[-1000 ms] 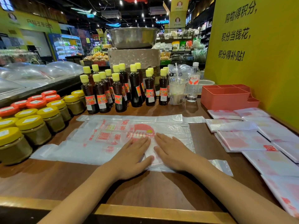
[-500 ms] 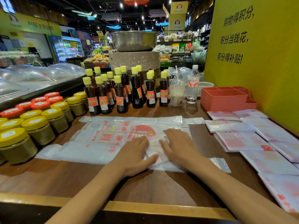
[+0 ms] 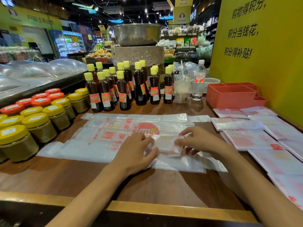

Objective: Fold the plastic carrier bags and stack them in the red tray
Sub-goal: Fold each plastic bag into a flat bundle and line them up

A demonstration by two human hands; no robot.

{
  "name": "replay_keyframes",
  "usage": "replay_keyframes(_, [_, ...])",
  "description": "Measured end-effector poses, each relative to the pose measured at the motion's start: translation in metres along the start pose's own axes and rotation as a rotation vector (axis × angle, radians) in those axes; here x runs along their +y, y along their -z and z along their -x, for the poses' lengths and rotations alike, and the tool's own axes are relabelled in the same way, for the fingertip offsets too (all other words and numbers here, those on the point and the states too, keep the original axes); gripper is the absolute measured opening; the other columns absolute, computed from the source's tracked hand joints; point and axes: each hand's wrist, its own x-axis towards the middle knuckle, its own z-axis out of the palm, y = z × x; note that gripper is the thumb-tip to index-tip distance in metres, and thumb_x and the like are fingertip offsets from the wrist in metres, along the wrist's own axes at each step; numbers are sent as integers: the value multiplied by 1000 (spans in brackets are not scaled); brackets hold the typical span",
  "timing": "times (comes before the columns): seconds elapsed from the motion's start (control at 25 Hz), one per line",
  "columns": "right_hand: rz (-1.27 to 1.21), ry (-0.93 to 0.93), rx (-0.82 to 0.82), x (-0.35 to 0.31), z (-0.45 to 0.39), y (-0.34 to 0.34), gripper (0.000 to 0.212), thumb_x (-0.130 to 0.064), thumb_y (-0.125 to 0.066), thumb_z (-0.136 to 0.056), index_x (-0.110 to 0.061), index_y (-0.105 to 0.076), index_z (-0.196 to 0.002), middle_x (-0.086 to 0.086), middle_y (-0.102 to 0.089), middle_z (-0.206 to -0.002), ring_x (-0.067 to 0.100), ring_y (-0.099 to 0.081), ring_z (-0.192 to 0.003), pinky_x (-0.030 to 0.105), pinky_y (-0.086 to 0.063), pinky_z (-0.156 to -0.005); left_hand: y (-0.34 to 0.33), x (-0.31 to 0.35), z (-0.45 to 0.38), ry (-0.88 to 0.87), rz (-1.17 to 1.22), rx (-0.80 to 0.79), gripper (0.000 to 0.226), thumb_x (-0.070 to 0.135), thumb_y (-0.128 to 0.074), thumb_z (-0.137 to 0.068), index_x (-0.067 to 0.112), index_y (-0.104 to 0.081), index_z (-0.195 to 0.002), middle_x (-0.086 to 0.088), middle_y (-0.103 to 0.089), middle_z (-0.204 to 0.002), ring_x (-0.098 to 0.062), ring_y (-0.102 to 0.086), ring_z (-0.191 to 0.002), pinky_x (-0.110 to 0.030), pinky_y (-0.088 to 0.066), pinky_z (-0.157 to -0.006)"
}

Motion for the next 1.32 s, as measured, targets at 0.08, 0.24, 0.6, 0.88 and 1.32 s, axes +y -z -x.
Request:
replay_keyframes(0.08, [-72,6,68,8,-7,-2,37,-16,-77,-86,-16,-58,-118,7,-66,-71,15,-64,-52,28,-49,-48,0,2,2,-58,12,-47,43,55,-37,-97,32,-60,-125,11,-54,-110,-7,-46,-100,-29,-44,-86])
replay_keyframes(0.24, [-321,-19,262,18,-19,2,44,-8,-78,-84,-17,-55,-121,12,-72,-94,30,-74,-81,47,-60,-73,-1,3,3,-119,5,-160,56,56,-30,-101,32,-37,-152,9,-39,-153,-9,-35,-137,-22,-27,-113])
replay_keyframes(0.6, [-588,29,597,33,-27,59,30,-6,-63,-88,-20,-66,-114,0,-72,-104,16,-69,-94,33,-61,-73,-16,74,-51,-219,-22,-229,58,56,-26,-103,36,-19,-157,12,-11,-166,-8,-7,-152,-30,-7,-124])
replay_keyframes(0.88, [-481,43,850,84,-22,187,28,-3,-64,-87,-18,-66,-110,6,-69,-108,20,-65,-92,35,-55,-76,-83,176,-119,-351,88,-209,54,49,-31,-104,30,-29,-154,2,-24,-163,-15,-19,-149,-33,-16,-120])
replay_keyframes(1.32, [-589,-270,1027,163,-71,291,19,13,-49,-84,-6,-52,-84,20,-59,-90,25,-58,-64,32,-49,-53,-96,171,-121,-328,156,-227,84,70,4,-82,40,-18,-157,16,-9,-165,2,-1,-149,-13,3,-109])
